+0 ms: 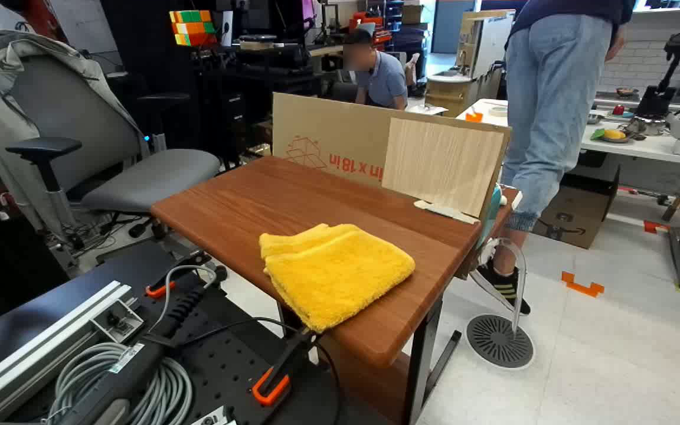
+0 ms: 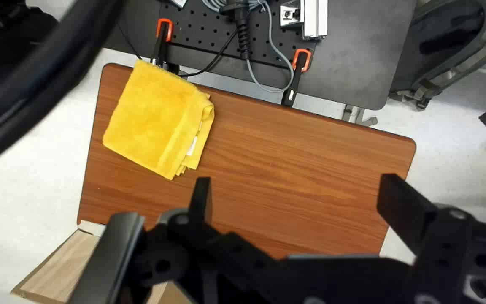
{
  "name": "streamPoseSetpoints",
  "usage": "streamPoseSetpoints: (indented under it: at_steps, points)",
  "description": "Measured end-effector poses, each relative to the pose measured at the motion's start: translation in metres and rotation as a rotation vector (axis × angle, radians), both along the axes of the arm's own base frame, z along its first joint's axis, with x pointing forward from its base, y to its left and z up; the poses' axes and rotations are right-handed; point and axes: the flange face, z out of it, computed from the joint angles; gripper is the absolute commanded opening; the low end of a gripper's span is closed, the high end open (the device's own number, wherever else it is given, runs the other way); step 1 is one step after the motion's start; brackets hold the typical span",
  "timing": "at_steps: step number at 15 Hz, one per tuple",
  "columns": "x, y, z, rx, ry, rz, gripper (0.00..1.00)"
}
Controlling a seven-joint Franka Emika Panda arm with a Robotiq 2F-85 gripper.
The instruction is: Wipe the top of the table with the yellow towel
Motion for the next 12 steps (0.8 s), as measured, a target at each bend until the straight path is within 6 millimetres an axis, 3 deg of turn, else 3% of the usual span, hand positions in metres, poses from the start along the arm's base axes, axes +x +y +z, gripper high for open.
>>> streamPoseSetpoints:
  at_steps: [12]
  points:
    - [0.0028, -0.0026, -0.0002, 0.004, -0.017, -0.022, 1.00]
